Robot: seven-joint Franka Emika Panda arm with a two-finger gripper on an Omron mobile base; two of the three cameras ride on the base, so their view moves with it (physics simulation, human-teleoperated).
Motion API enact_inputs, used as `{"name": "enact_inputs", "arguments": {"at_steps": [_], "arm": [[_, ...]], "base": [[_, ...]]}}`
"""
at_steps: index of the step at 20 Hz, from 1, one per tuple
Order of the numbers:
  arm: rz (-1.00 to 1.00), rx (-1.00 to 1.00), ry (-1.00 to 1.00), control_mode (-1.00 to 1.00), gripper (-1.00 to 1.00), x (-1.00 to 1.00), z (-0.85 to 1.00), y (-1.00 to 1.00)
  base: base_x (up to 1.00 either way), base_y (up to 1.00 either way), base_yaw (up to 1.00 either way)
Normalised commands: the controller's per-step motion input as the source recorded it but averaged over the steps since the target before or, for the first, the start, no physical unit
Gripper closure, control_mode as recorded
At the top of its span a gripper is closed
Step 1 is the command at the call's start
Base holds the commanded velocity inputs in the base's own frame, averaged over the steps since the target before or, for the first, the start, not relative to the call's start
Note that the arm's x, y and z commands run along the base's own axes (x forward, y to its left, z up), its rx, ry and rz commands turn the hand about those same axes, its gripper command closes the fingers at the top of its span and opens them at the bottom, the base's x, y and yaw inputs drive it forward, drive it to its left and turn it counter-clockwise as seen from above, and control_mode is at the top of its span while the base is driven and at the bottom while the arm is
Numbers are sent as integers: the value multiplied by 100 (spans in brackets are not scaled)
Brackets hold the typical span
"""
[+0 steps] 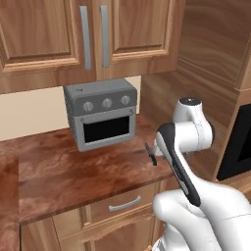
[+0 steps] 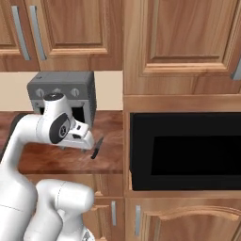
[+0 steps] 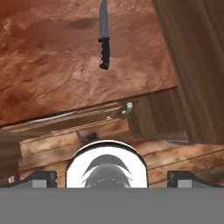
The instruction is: Retrieve the butter from the fridge and place it on a plate on the dining table. Then retrieve the butter knife by the fridge and place it near the plate.
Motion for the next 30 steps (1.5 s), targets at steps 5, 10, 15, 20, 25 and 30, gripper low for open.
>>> {"name": "enact_inputs", "arguments": {"at_steps": [5, 10, 15, 20, 25, 30], "arm": [[0, 0, -17, -100, -100, 64, -32, 0], [0, 0, -19, -100, -100, 59, -42, 1], [0, 0, -17, -100, -100, 43, -44, 5], [-2, 0, -1, -100, -100, 20, -35, 0], [0, 0, 0, -100, -100, 42, -26, 0], [0, 0, 8, -100, -100, 32, -24, 0]], "base": [[0, 0, 0], [0, 0, 0], [0, 0, 0], [0, 0, 0], [0, 0, 0], [0, 0, 0]]}}
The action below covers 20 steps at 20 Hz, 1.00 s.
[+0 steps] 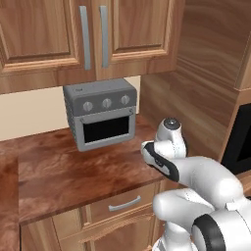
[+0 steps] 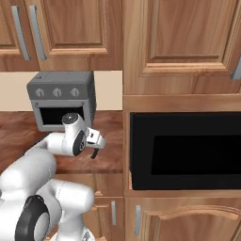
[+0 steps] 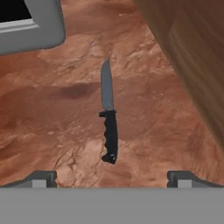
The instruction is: Retrieve the butter from the fridge and place it on a plate on the dining table. Then retrieve the butter knife by the fridge and place it near the plate.
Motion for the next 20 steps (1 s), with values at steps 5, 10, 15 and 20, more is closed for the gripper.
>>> {"name": "enact_inputs", "arguments": {"at_steps": [5, 10, 15, 20], "arm": [[0, 0, 6, -100, -100, 20, -40, 0], [0, 0, 4, -100, -100, 13, -50, 0], [0, 0, 4, -100, -100, 23, -36, 0], [0, 0, 8, -100, -100, 32, -28, 0]], "base": [[0, 0, 0], [0, 0, 0], [0, 0, 0], [0, 0, 0]]}}
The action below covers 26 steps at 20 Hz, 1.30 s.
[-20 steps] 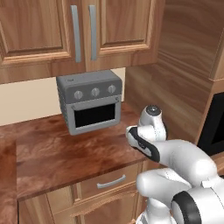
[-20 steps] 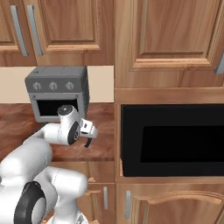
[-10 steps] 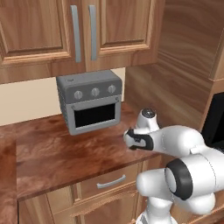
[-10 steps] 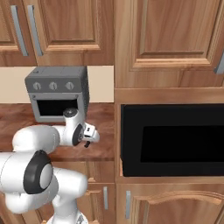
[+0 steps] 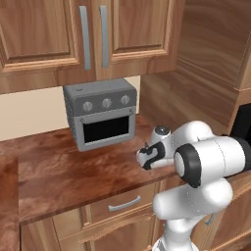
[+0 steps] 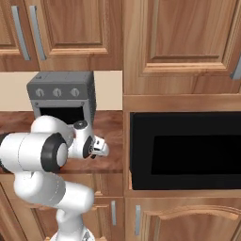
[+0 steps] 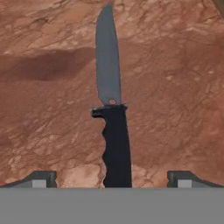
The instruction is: Retrieve the butter from the fridge and place it on a plate on the dining table. Then retrieve the butter knife by the fridge and place it near the plate.
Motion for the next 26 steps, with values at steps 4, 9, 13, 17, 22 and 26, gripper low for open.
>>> {"name": "enact_inputs", "arguments": {"at_steps": [4, 9, 13, 17, 22, 26], "arm": [[0, 0, 6, -100, -100, 23, -24, 0], [0, 0, 1, -100, -100, 18, -24, 0], [0, 0, 1, -100, 100, 7, -40, 0], [0, 0, 6, -100, 100, 0, -51, 0], [-3, 0, 0, -100, 100, 0, -24, 0], [-8, 0, 2, -100, 100, -14, 0, -5]], "base": [[0, 0, 0], [0, 0, 0], [0, 0, 0], [0, 0, 0], [0, 0, 0], [0, 0, 0]]}}
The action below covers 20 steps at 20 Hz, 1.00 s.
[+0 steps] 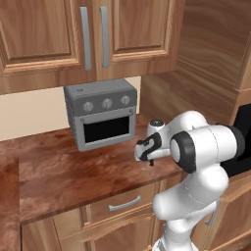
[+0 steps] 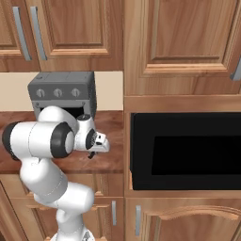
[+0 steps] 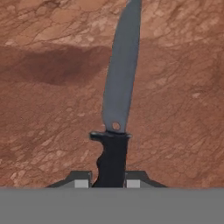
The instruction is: Retrieve the butter from the fridge and place it on a plate on the dining table. Then retrieve the butter knife by the fridge and place it near the plate.
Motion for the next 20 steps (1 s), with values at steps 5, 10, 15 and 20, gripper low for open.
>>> {"name": "enact_inputs", "arguments": {"at_steps": [5, 10, 15, 20], "arm": [[-4, 3, 7, -100, 100, -20, 8, -20], [-8, 11, 13, -100, 100, -68, 56, -10], [0, 0, 19, -100, 100, -91, 87, 7], [0, -7, 12, -100, 100, -99, 90, 13]], "base": [[0, 0, 0], [0, 0, 0], [0, 0, 0], [0, 0, 0]]}}
